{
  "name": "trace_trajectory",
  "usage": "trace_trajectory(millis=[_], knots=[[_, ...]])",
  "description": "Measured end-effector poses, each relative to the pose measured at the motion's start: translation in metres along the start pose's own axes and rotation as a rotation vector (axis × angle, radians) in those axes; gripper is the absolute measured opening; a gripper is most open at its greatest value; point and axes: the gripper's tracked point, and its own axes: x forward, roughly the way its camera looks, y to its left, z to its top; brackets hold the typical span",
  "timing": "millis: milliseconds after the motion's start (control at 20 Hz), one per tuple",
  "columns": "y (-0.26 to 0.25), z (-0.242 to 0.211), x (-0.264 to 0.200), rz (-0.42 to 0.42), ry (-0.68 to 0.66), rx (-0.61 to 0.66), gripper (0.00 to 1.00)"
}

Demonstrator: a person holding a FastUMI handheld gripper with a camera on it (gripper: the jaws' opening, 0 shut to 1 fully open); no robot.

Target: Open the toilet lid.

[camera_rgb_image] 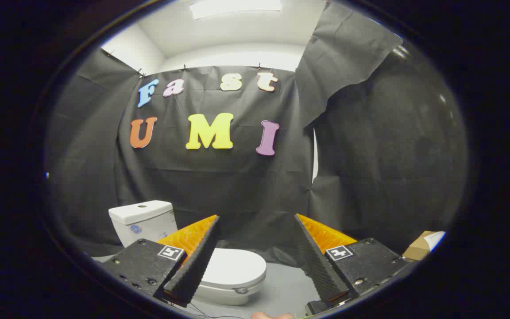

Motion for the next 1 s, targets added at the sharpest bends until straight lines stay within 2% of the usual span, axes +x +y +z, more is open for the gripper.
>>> trace_trajectory(millis=[400, 1000], knots=[[0.015, -0.005, 0.001, 0.025, 0.021, 0.013, 1.00], [0.015, -0.002, 0.004, 0.011, 0.004, 0.039, 1.00]])
